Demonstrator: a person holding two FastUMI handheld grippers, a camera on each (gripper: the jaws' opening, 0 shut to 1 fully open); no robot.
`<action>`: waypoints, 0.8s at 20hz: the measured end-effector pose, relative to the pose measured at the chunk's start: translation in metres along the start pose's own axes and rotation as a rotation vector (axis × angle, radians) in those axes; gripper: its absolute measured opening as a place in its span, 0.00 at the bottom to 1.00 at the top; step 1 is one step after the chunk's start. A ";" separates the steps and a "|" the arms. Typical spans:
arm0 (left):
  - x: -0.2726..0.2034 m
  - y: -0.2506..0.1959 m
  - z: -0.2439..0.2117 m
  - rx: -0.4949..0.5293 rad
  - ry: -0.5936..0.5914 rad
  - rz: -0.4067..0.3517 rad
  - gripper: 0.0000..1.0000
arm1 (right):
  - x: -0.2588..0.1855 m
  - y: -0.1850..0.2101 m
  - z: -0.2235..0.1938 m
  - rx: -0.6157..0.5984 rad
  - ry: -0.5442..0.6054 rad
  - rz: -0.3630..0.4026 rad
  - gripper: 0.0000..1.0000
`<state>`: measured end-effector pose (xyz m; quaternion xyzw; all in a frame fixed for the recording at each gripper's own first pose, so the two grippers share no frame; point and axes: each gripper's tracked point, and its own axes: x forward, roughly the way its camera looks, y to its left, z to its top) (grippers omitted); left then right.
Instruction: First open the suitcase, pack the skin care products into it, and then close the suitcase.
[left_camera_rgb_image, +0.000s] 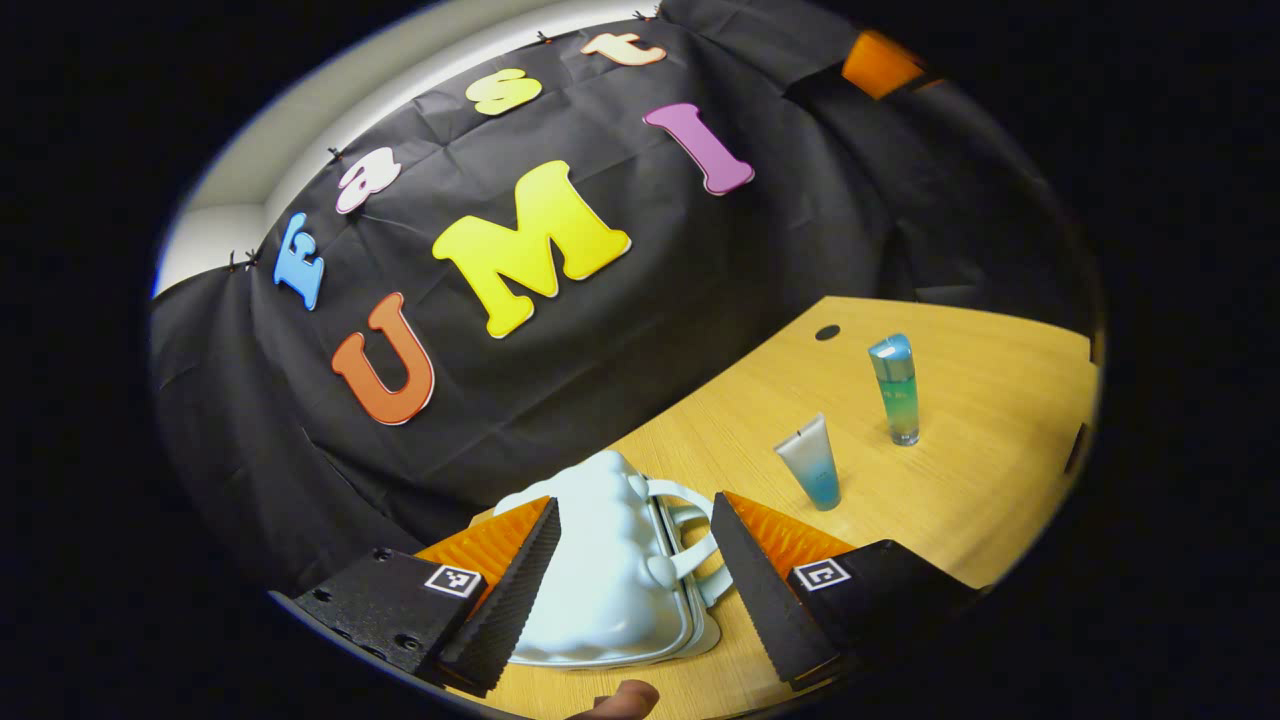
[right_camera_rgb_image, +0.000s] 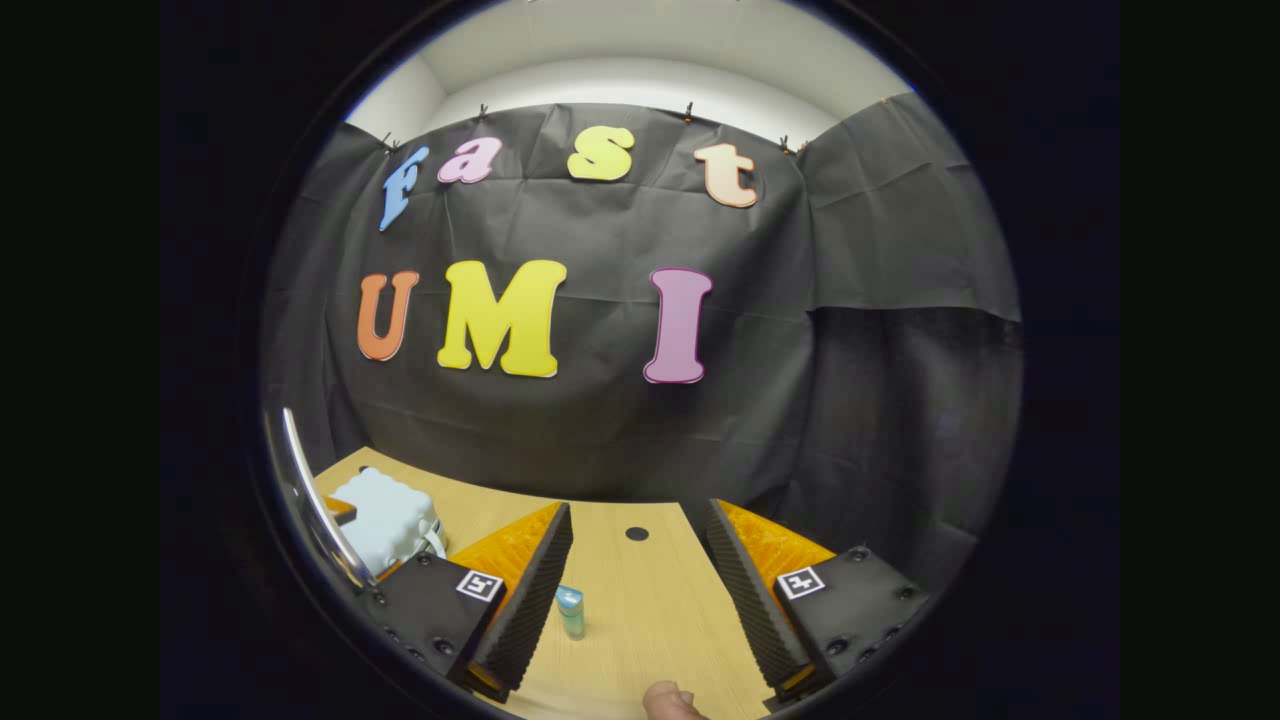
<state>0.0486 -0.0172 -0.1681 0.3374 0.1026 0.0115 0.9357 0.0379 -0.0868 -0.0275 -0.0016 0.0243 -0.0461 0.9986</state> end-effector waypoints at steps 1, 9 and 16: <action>0.005 -0.003 -0.006 0.033 0.012 0.006 0.97 | 0.002 -0.002 -0.002 -0.007 0.000 0.003 0.81; 0.053 -0.034 -0.038 0.482 0.060 0.012 0.97 | 0.024 -0.030 -0.017 -0.035 0.021 0.007 0.81; 0.074 -0.034 -0.057 0.662 0.148 0.040 0.95 | 0.044 -0.058 -0.045 0.008 0.086 0.010 0.81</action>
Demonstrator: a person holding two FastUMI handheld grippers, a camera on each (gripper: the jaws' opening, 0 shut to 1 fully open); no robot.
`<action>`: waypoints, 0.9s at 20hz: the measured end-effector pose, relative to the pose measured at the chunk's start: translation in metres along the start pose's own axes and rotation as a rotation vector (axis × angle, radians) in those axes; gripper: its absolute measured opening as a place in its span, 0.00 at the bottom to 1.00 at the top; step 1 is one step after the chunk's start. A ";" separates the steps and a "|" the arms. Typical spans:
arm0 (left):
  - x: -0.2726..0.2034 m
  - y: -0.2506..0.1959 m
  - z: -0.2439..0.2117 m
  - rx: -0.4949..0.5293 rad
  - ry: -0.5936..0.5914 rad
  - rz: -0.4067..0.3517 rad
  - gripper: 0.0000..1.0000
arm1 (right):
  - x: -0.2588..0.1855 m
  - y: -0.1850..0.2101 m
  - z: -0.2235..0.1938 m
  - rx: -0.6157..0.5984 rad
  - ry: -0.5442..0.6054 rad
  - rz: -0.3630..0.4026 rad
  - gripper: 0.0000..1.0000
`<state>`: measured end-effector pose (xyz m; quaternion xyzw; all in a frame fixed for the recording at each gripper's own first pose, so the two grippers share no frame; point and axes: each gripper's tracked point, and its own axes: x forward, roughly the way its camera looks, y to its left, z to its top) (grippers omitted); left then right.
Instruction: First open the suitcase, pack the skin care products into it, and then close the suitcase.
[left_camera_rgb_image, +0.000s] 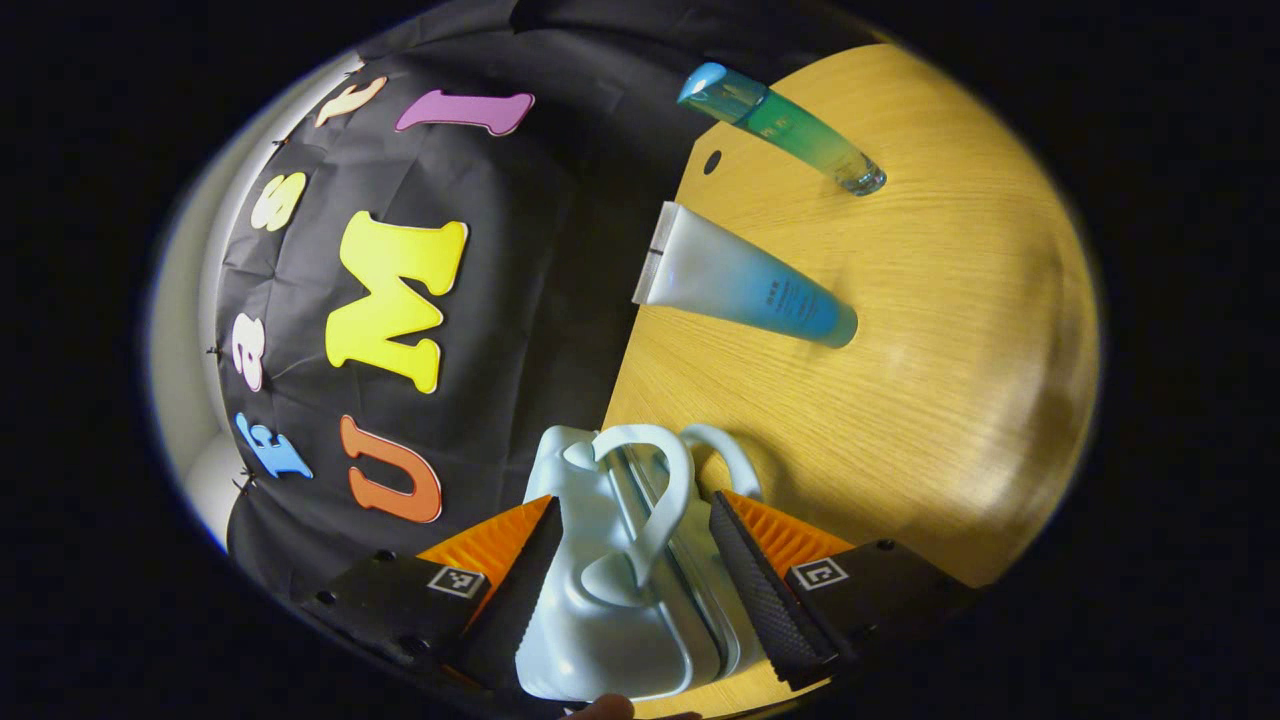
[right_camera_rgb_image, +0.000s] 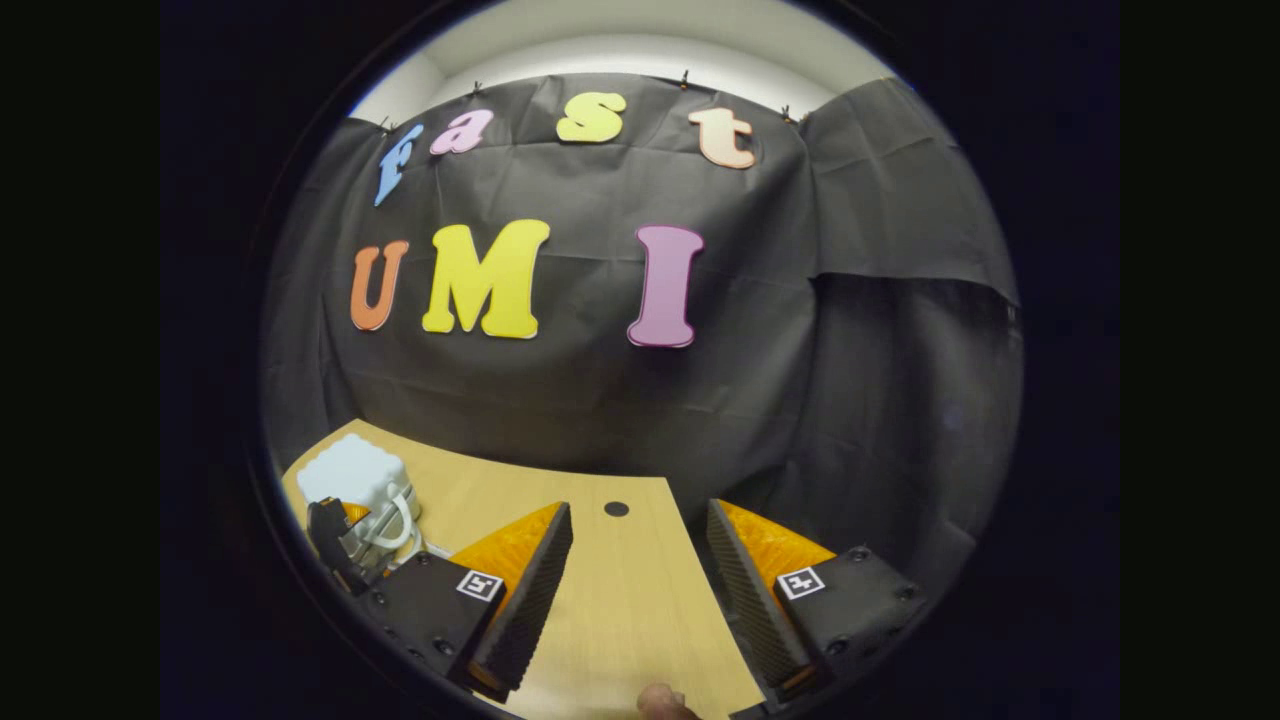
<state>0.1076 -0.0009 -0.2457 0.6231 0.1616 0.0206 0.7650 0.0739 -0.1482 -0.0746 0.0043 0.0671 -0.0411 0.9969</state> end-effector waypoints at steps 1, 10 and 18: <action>0.002 -0.001 0.001 0.018 0.004 -0.005 0.93 | 0.002 -0.004 -0.002 0.010 0.000 0.001 0.81; 0.016 -0.015 -0.007 0.140 0.067 -0.077 0.20 | 0.024 -0.026 -0.021 0.036 0.042 0.045 0.81; 0.001 0.017 -0.008 -0.050 -0.025 -0.085 0.03 | 0.007 -0.014 -0.007 -0.013 0.019 0.014 0.80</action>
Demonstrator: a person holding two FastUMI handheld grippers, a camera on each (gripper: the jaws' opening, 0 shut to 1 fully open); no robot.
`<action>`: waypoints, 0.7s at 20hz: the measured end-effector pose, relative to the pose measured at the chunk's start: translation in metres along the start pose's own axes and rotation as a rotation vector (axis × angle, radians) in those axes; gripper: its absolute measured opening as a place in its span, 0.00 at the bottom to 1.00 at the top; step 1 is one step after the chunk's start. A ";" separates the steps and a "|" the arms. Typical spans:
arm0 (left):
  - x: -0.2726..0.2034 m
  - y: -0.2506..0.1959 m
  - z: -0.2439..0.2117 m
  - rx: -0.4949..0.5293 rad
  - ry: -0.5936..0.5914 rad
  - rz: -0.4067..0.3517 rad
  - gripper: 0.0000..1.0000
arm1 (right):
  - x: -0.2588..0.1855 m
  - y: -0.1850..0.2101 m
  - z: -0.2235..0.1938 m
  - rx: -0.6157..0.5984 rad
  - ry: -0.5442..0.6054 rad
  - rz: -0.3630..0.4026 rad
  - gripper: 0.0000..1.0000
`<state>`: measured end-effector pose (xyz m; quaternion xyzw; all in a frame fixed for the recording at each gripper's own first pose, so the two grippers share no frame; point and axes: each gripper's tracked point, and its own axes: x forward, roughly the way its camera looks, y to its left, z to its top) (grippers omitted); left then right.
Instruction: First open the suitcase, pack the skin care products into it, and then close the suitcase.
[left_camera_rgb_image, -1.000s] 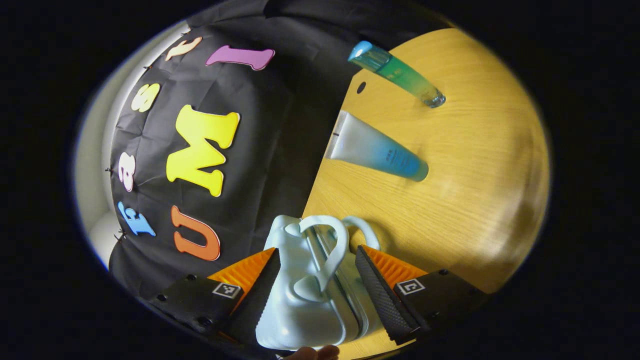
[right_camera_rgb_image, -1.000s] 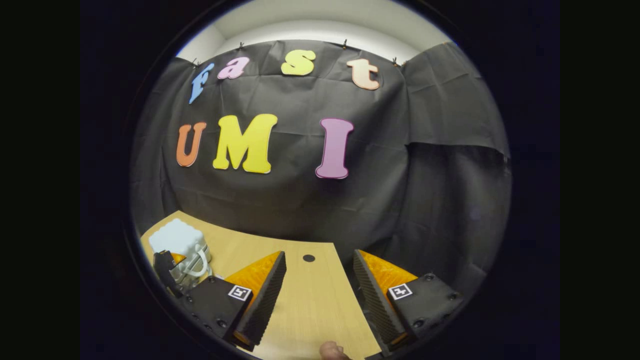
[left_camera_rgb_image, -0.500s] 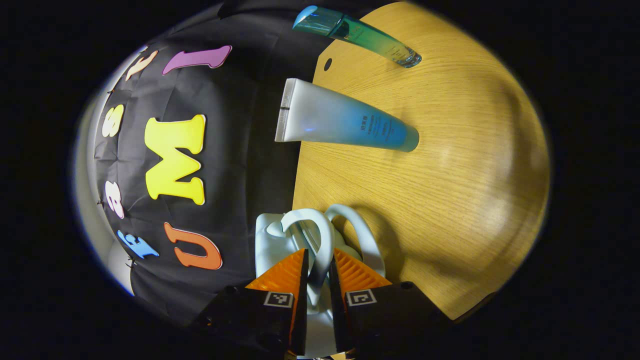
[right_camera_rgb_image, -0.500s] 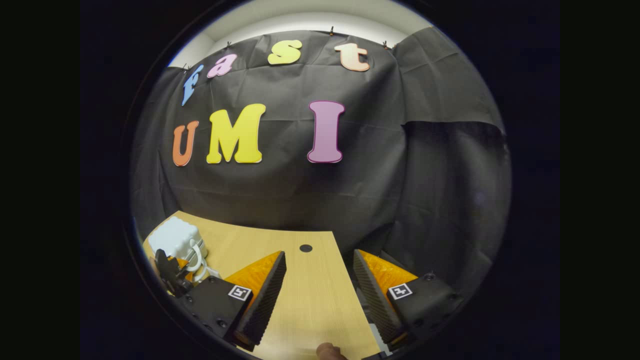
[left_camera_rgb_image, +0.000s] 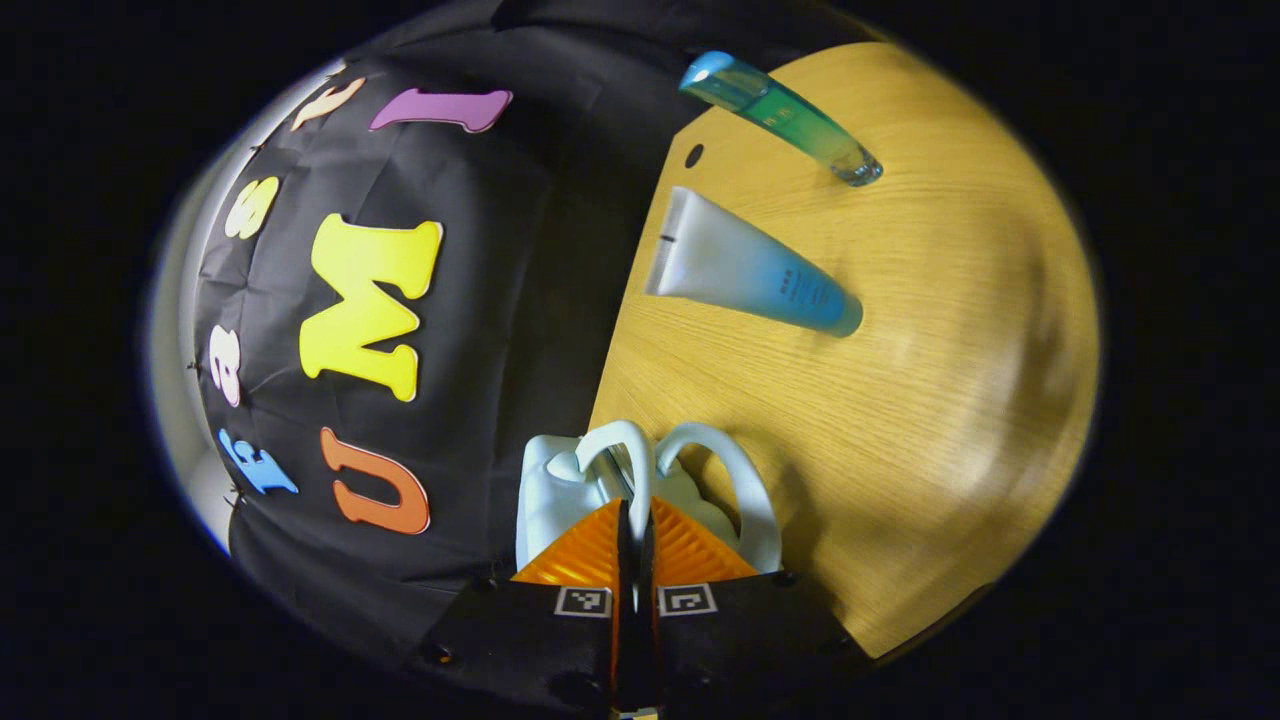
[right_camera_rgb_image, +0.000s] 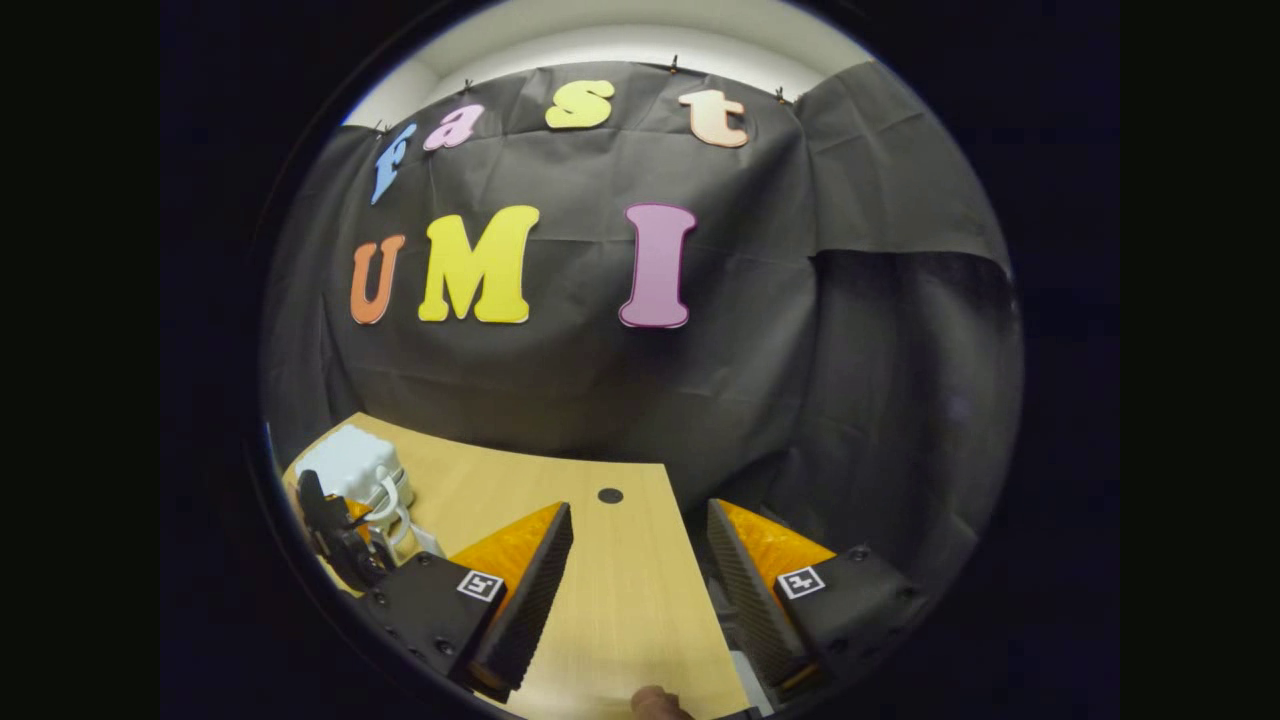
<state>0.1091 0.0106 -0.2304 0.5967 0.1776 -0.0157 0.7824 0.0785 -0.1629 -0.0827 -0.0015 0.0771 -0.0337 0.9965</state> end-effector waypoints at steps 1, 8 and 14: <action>-0.004 0.008 0.001 -0.063 -0.030 -0.022 0.03 | -0.003 0.007 0.004 -0.005 -0.010 -0.009 0.81; -0.041 0.114 -0.024 -0.401 -0.149 0.006 0.03 | -0.025 0.084 0.028 -0.030 -0.036 -0.017 0.81; -0.059 0.203 -0.102 -0.616 -0.163 0.068 0.03 | -0.041 0.159 0.046 -0.046 -0.063 0.000 0.81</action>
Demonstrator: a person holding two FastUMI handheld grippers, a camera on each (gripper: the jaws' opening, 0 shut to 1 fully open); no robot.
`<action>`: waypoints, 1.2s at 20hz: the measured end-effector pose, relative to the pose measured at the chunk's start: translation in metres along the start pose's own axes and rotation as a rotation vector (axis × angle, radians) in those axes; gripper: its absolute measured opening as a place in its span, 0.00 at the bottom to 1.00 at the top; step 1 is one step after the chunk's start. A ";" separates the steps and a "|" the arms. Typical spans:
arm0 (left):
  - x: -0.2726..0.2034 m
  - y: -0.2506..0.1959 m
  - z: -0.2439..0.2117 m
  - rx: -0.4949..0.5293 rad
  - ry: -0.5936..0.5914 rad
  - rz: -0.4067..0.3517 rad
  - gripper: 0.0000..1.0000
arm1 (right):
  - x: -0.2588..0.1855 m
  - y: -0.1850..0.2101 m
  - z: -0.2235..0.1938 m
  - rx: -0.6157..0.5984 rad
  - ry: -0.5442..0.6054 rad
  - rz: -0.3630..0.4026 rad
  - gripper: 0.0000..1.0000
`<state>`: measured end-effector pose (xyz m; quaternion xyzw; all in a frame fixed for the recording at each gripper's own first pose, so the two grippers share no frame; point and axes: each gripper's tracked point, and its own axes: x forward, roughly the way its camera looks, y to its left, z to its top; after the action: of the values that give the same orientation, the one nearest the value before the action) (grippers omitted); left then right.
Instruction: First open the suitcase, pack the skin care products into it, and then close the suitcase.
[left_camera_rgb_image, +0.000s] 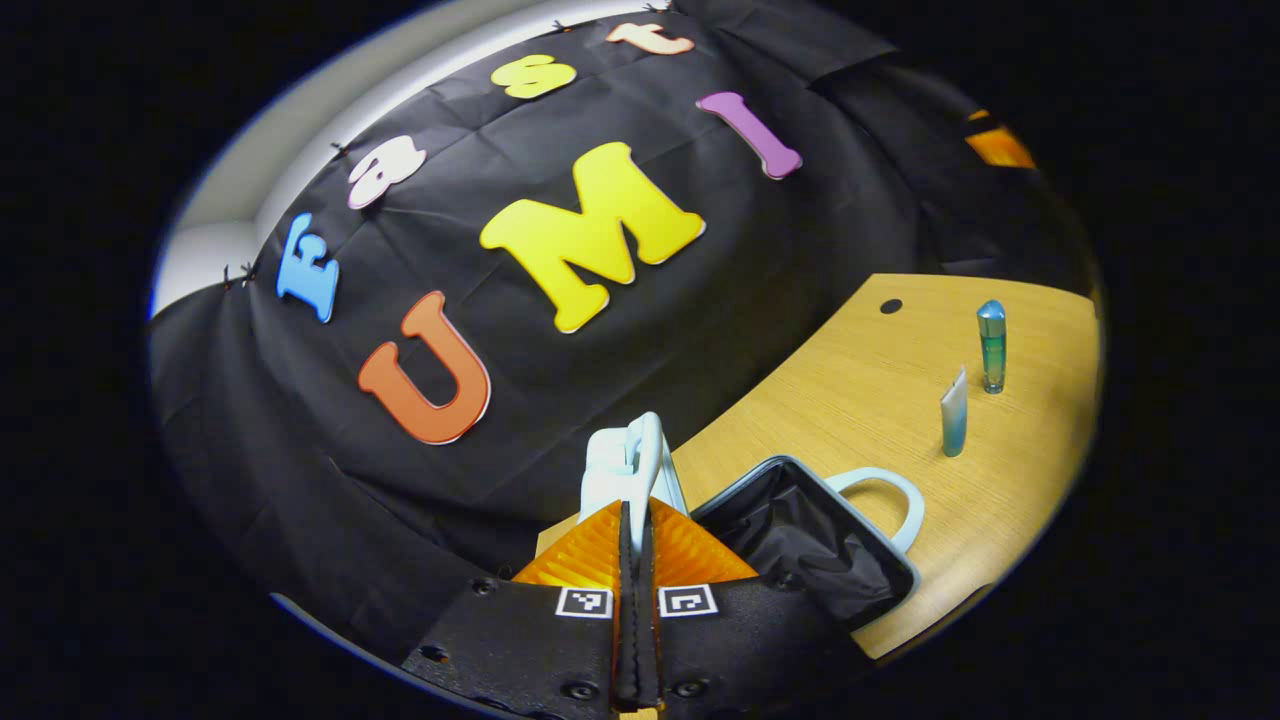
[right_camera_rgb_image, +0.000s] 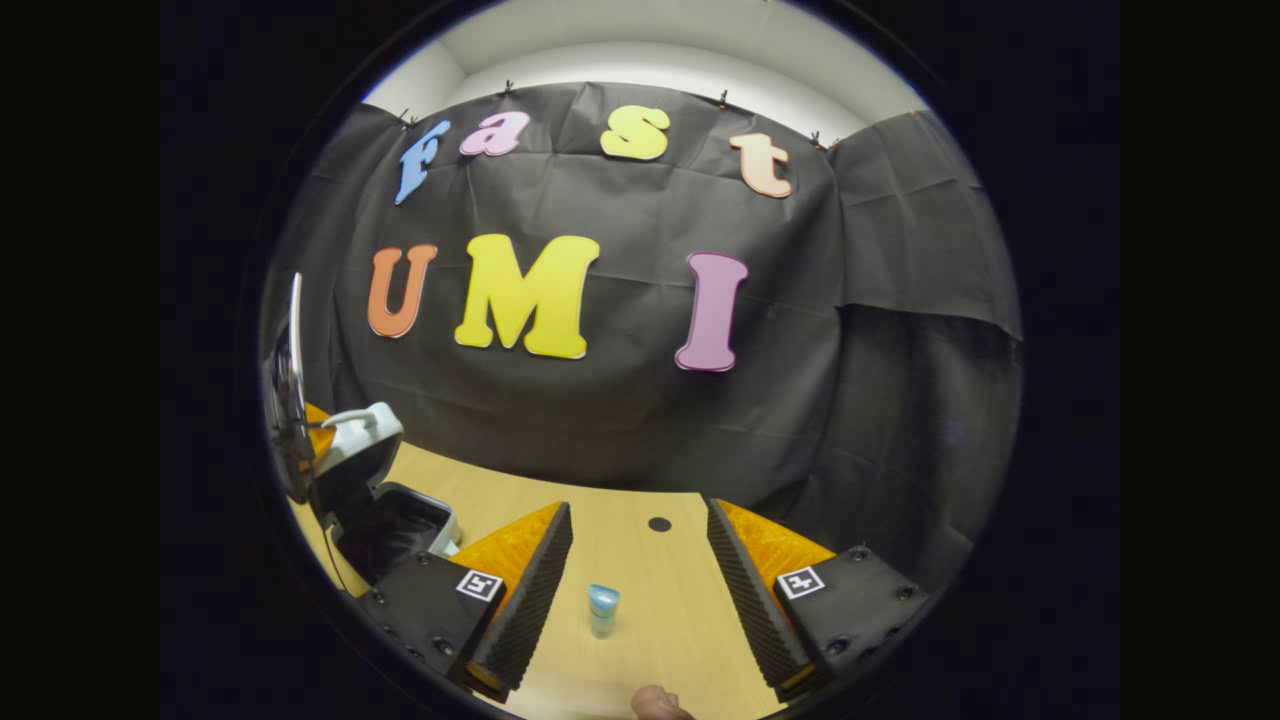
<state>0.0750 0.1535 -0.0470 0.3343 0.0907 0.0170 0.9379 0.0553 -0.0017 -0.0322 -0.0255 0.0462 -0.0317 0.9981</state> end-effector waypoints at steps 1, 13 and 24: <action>-0.002 0.019 -0.007 -0.035 0.001 0.005 0.03 | -0.002 0.013 0.003 -0.008 -0.005 0.003 0.81; 0.024 0.165 -0.194 -0.257 0.096 0.072 0.03 | -0.040 0.122 -0.001 -0.125 0.039 0.042 0.81; 0.074 0.121 -0.370 -0.585 0.294 -0.052 0.03 | -0.058 0.115 -0.033 -0.219 0.142 0.006 0.82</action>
<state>0.0842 0.4851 -0.2637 0.0424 0.2249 0.0663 0.9712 0.0012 0.1149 -0.0658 -0.1318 0.1198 -0.0254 0.9837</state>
